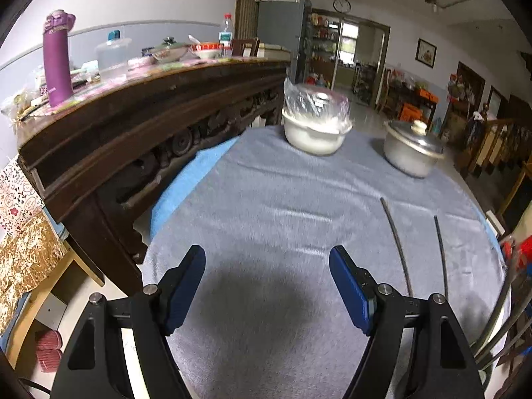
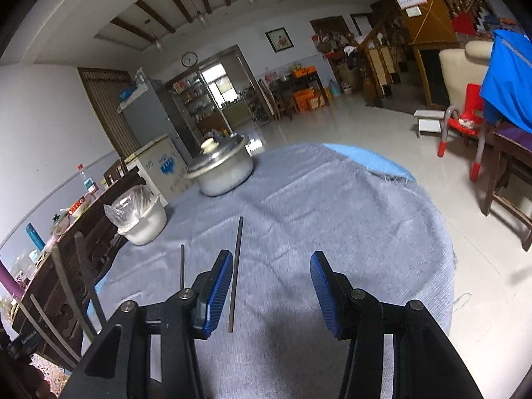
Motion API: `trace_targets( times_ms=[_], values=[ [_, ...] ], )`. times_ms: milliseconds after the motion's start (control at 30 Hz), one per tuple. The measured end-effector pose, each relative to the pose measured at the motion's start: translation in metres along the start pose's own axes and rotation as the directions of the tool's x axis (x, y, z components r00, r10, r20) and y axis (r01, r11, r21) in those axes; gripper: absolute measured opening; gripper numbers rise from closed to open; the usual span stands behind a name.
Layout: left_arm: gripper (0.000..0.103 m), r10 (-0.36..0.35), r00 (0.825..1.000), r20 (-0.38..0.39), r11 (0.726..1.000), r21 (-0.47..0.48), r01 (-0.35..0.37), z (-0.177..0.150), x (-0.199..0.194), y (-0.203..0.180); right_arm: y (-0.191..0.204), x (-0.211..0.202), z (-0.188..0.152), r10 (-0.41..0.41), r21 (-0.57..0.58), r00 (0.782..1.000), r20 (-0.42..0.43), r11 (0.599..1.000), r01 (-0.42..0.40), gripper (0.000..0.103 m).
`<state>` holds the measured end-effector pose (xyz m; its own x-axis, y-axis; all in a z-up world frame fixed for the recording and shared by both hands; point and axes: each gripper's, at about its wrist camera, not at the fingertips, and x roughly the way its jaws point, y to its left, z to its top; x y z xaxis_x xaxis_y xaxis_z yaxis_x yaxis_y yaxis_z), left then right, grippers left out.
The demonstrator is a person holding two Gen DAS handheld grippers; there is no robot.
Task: Organize utensils
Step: 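Withdraw both grippers from the cup and move toward the last dark chopsticks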
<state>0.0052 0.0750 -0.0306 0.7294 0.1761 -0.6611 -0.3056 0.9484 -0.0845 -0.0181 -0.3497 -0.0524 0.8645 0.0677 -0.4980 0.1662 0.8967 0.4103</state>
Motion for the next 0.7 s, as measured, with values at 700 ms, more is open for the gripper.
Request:
trace_targets(
  times_ms=[700],
  values=[
    [0.077, -0.007, 0.991, -0.134, 1.0, 0.018, 0.009, -0.011, 0.048, 0.003, 0.011, 0.042, -0.008, 0.007, -0.002, 0.988, -0.152, 1.0, -0.008, 0.051]
  ],
)
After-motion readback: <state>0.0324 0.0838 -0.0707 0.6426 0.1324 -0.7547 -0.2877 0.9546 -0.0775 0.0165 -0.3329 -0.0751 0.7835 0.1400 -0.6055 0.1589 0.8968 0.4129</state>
